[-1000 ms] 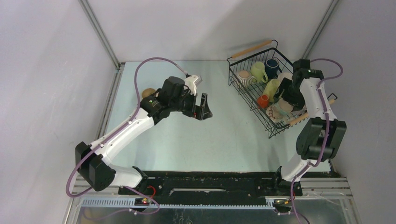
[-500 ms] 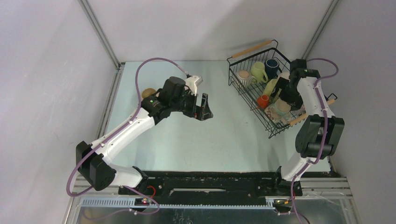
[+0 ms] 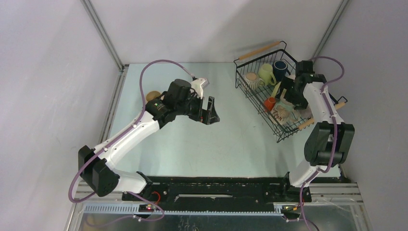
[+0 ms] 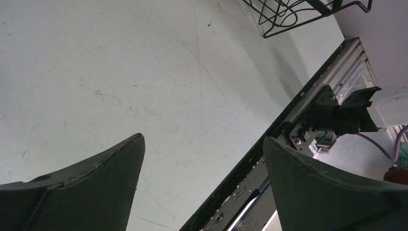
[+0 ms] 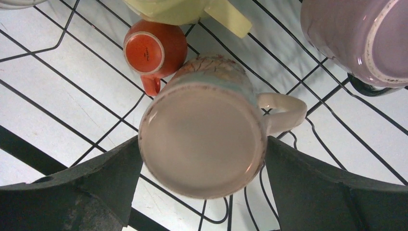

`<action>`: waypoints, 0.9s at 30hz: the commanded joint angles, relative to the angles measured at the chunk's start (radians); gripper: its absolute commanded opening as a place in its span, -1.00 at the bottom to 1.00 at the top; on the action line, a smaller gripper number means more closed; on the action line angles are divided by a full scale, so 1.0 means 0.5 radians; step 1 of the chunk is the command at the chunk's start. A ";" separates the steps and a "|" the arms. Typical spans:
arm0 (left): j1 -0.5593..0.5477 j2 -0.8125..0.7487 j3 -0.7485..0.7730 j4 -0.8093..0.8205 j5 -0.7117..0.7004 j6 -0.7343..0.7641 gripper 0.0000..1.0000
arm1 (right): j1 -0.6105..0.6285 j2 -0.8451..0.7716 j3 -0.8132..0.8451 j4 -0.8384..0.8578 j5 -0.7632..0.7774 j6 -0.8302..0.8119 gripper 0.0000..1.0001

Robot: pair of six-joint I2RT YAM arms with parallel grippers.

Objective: Unload the cups from the dish rack
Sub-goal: Unload the cup from the dish rack.

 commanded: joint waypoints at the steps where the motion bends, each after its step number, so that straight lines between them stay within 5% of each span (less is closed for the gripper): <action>1: -0.014 -0.008 -0.035 0.067 0.052 0.013 1.00 | 0.058 -0.134 -0.058 0.099 0.043 -0.075 0.99; 27: -0.050 -0.011 -0.038 0.055 0.027 0.032 1.00 | 0.142 -0.135 -0.110 0.296 0.363 -0.076 0.99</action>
